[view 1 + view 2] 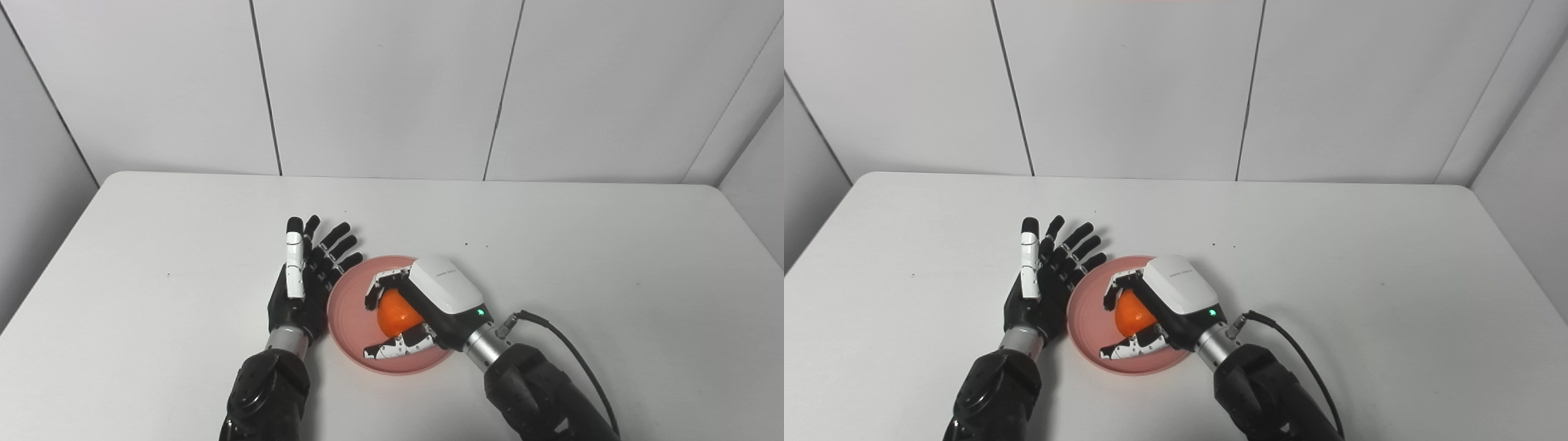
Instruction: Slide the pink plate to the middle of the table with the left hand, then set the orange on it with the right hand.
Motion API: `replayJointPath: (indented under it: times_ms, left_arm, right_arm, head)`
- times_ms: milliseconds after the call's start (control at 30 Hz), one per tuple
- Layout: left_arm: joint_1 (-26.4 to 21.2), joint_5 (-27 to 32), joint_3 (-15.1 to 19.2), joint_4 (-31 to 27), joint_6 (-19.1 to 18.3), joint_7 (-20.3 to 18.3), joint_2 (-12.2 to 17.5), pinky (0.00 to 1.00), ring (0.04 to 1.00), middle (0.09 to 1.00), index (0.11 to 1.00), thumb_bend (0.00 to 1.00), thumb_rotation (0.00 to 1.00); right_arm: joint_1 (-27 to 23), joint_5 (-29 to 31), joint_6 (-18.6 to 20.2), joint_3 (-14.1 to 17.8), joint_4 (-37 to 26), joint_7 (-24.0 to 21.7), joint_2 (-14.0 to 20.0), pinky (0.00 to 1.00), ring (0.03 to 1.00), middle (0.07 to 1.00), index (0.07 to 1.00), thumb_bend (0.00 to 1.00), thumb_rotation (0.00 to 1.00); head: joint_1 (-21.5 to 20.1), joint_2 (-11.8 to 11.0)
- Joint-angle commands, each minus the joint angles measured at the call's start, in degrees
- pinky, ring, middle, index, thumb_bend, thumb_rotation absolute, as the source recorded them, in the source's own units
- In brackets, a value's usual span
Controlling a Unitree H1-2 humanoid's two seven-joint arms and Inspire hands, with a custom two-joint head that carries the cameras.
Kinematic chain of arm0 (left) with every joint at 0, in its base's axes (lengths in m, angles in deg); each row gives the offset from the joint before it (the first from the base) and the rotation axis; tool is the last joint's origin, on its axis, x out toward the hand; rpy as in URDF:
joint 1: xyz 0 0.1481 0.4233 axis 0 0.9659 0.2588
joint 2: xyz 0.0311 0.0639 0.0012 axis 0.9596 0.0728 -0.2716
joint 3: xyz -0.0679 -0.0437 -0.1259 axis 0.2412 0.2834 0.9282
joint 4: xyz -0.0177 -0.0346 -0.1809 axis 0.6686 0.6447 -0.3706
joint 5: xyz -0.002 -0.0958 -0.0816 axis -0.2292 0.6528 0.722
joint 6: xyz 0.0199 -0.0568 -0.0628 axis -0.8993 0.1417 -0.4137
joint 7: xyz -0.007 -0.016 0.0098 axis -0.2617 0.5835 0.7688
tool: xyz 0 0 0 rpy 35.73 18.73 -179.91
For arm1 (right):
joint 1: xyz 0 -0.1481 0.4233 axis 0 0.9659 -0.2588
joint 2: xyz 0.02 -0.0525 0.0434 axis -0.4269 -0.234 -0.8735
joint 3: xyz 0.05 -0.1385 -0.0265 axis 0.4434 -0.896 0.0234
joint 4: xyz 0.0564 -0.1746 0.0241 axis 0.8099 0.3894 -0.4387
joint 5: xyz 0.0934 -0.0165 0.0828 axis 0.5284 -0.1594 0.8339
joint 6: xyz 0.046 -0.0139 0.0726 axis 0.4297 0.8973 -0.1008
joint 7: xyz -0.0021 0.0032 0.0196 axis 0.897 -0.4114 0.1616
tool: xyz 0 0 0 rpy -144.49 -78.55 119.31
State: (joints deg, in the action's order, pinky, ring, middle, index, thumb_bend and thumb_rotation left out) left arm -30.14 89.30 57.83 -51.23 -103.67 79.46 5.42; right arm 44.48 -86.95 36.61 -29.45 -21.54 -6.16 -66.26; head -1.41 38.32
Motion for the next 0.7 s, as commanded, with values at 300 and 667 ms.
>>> replayJointPath:
  times_ms: [300,667]
  left_arm:
    - [2.65,-0.25,-0.26,1.73,-3.21,1.89,-1.27,0.71,0.791,0.800,0.970,0.73,0.87]
    - [2.61,0.25,-0.02,0.93,-4.39,2.03,-1.14,0.73,0.768,0.821,0.978,0.73,0.88]
  right_arm:
    - [-3.01,-1.11,-3.55,-0.62,-0.38,2.47,0.07,0.17,0.227,0.315,0.476,0.49,0.17]
    - [-3.14,-2.07,-4.91,-0.57,-1.34,2.97,1.48,0.31,0.400,0.508,0.573,0.58,0.71]
  head:
    - [0.23,-0.73]
    - [0.19,-0.24]
